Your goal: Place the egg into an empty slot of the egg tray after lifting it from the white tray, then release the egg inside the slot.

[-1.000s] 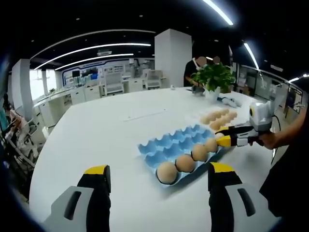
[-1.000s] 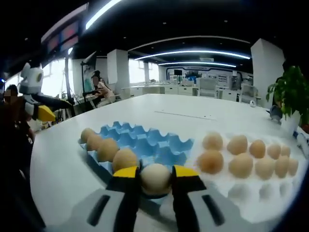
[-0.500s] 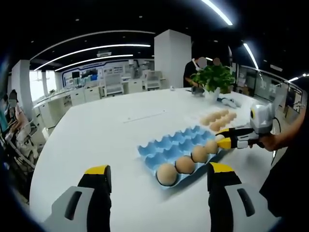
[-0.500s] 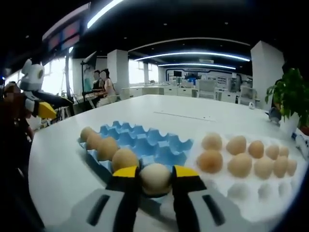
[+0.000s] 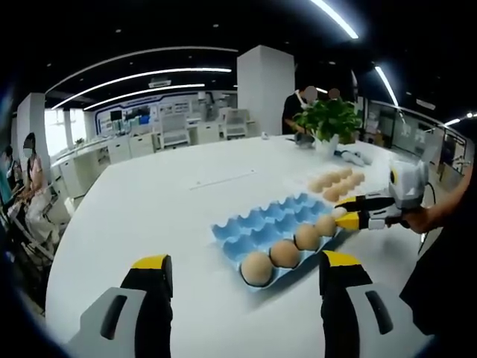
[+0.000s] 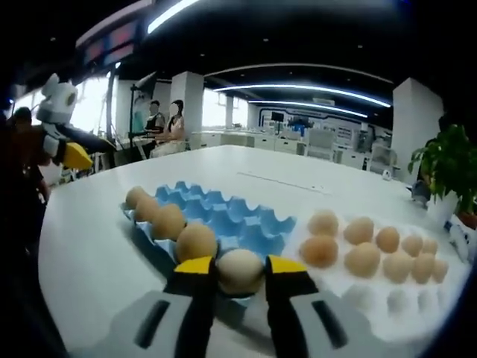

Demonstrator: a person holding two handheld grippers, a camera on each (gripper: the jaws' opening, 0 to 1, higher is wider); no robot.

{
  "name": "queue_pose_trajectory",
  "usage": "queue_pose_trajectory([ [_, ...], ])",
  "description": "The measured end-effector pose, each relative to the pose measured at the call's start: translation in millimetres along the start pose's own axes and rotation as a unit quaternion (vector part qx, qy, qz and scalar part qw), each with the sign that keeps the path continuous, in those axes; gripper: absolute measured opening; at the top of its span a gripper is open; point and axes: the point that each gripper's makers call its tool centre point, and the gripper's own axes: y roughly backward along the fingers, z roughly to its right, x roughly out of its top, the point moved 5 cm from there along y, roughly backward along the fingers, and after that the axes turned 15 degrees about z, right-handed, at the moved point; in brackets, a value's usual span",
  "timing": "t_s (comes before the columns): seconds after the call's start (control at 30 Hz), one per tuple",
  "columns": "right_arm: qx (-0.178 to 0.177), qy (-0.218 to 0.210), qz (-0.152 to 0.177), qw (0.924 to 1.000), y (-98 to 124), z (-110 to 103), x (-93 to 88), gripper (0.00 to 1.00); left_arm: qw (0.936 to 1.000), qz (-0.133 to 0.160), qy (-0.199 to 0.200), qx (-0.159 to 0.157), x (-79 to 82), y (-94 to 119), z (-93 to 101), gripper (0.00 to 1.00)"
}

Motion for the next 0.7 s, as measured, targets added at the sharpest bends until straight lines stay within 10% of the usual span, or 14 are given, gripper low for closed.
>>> queue_pose_trajectory([
  [0.23, -0.055, 0.008, 0.047, 0.9973, 0.9, 28.8, 32.5, 0.27, 1.0000, 0.000, 0.000, 0.003, -0.5, 0.0, -1.2, 0.82],
  [0.43, -0.132, -0.034, 0.030, 0.9902, -7.1, 66.3, 24.3, 0.29, 1.0000, -0.001, 0.001, 0.002, -0.4, 0.3, -1.1, 0.82],
  [0.7, -0.128, -0.035, -0.002, 0.9912, -20.4, 70.3, 7.6, 0.32, 1.0000, -0.003, 0.001, 0.007, -1.6, 2.3, -2.8, 0.82],
])
